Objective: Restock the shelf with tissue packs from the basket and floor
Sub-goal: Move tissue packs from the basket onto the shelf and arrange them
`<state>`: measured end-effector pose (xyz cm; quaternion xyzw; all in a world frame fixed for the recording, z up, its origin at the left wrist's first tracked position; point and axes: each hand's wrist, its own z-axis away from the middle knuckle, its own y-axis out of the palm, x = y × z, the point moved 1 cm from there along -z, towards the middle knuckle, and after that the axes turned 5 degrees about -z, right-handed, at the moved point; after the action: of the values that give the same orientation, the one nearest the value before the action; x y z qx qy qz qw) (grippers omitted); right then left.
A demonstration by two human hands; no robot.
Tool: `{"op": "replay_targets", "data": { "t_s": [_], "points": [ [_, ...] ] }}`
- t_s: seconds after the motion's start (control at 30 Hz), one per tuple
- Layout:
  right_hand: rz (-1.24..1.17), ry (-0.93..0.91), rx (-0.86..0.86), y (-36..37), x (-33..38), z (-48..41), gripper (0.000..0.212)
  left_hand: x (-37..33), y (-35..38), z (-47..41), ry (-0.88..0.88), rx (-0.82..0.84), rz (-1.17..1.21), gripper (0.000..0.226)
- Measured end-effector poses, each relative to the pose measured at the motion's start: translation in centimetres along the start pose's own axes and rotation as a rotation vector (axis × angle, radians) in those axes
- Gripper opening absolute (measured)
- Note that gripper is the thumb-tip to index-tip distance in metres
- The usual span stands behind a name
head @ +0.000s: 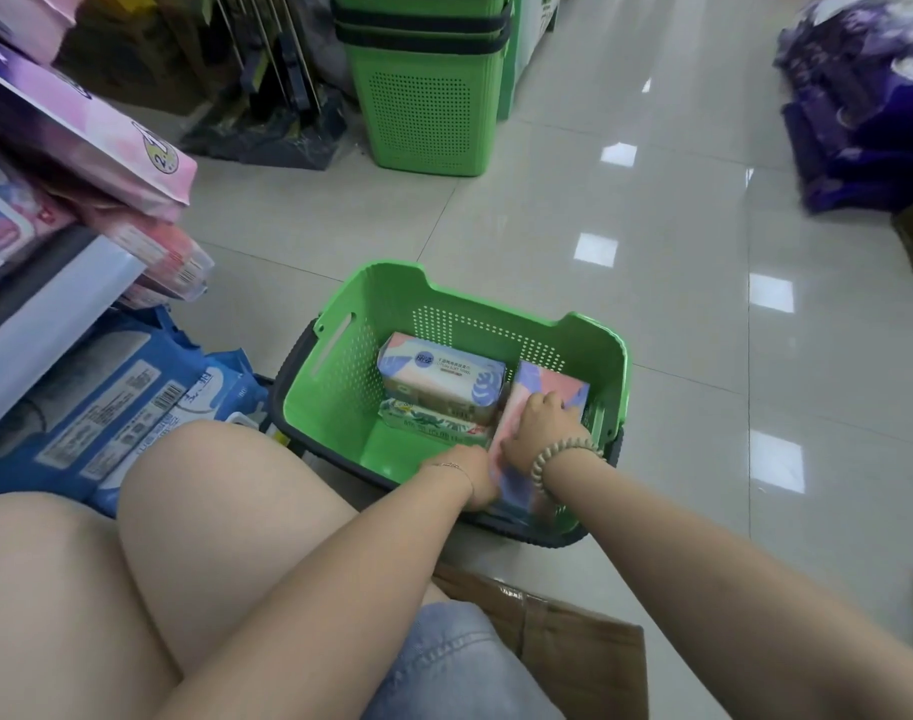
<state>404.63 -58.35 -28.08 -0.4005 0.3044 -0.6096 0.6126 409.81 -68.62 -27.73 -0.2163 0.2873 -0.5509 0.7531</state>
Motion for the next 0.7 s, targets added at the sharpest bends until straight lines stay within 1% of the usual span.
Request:
{"op": "replay_targets", "data": {
  "t_s": [0.07, 0.13, 0.2, 0.23, 0.27, 0.33, 0.4, 0.43, 0.47, 0.5, 0.57, 0.6, 0.63, 0.7],
  "points": [
    [-0.031, 0.064, 0.027, -0.2, 0.0, 0.1, 0.072, 0.1, 0.0, -0.1, -0.005, 0.007, 0.034, 0.046],
    [-0.054, 0.087, 0.057, -0.2, 0.1, 0.5, 0.078, 0.0, -0.1, 0.0, 0.024, 0.011, 0.065, 0.044],
    [-0.145, 0.098, 0.099, 0.0, 0.3, 0.6, 0.083, -0.4, -0.2, 0.1, 0.082, 0.038, 0.094, 0.043],
    [-0.199, 0.103, 0.121, 0.1, 0.4, 0.7, 0.083, -0.7, -0.2, 0.1, 0.107, 0.05, 0.113, 0.046],
    [-0.26, 0.115, 0.12, 0.2, 0.4, 0.8, 0.081, -0.9, -0.2, 0.0, 0.135, 0.054, 0.127, 0.054],
    [-0.381, 0.136, 0.059, 0.1, 0.4, 0.9, 0.07, -1.2, 0.0, -0.6, 0.175, 0.071, 0.115, 0.071],
    [-0.454, 0.145, 0.026, -0.2, 0.4, 1.2, 0.059, -1.1, 0.7, -1.8, 0.159, 0.1, 0.095, 0.077],
    [-0.483, 0.151, 0.025, -0.4, 0.4, 1.4, 0.056, -0.5, 2.0, -4.1, 0.154, 0.097, 0.086, 0.081],
    [-0.506, 0.158, 0.029, -0.5, 0.4, 1.6, 0.055, 0.3, 3.1, -6.1, 0.147, 0.063, 0.1, 0.091],
    [-0.521, 0.155, 0.027, -0.7, 0.6, 1.8, 0.054, 0.8, 4.1, -7.5, 0.111, 0.016, 0.107, 0.107],
    [-0.539, 0.134, 0.005, -0.9, 0.9, 2.0, 0.054, 1.0, 4.0, -6.8, 0.029, -0.039, 0.115, 0.141],
    [-0.54, 0.117, -0.012, -1.0, 1.1, 2.0, 0.054, 0.7, 2.9, -4.8, -0.022, -0.056, 0.144, 0.148],
    [-0.539, 0.1, -0.028, -1.1, 1.4, 2.0, 0.055, 0.0, 1.3, -1.8, -0.059, -0.088, 0.151, 0.146],
    [-0.544, 0.072, -0.047, -1.4, 1.8, 2.1, 0.055, -0.7, -0.6, 1.6, -0.099, -0.184, 0.122, 0.13]
  ]
}}
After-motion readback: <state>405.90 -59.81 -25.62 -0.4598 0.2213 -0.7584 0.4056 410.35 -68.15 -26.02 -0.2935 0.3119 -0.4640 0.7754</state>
